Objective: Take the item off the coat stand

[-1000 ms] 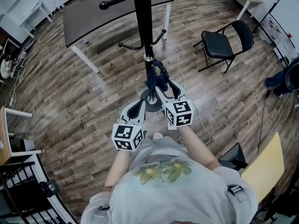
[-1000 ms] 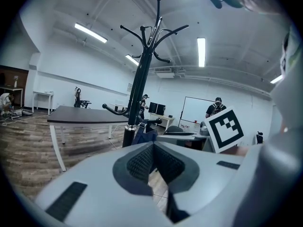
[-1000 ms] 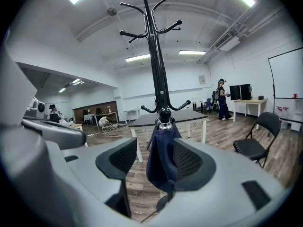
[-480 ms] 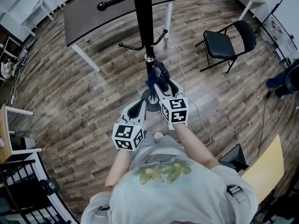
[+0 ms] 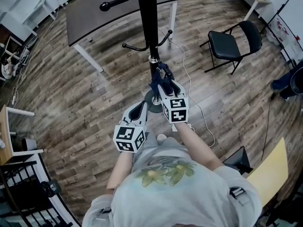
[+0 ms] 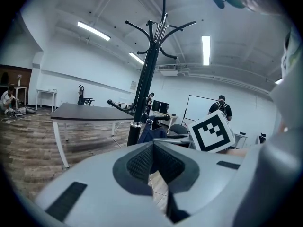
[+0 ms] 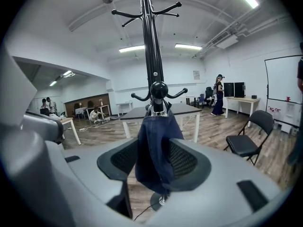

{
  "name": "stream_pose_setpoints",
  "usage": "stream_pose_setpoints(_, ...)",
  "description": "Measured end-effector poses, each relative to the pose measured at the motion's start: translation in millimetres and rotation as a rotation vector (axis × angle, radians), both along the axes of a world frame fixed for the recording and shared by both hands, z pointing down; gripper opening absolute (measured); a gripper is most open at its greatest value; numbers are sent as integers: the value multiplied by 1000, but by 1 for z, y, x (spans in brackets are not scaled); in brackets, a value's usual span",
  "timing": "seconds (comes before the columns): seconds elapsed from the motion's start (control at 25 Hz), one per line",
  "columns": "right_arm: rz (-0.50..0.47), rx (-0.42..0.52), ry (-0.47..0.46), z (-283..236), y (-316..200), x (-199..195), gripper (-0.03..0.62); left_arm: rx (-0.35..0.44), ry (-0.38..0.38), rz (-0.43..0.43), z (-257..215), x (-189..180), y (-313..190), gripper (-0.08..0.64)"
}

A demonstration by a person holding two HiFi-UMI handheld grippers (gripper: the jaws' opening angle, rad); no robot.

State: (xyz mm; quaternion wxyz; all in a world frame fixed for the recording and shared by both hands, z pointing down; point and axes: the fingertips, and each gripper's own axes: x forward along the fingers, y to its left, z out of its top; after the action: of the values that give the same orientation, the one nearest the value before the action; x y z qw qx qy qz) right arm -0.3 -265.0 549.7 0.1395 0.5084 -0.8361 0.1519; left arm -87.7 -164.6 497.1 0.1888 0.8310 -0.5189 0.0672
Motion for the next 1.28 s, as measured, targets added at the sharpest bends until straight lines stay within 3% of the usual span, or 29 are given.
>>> stream_pose_setpoints(0.4, 1, 1, 38, 7, -3, 7, 34, -7, 2, 16, 5, 3, -4, 15)
stream_pose_setpoints(1.28, -25, 23, 25, -5, 2, 6, 21, -13, 7, 10, 5, -3, -4, 15)
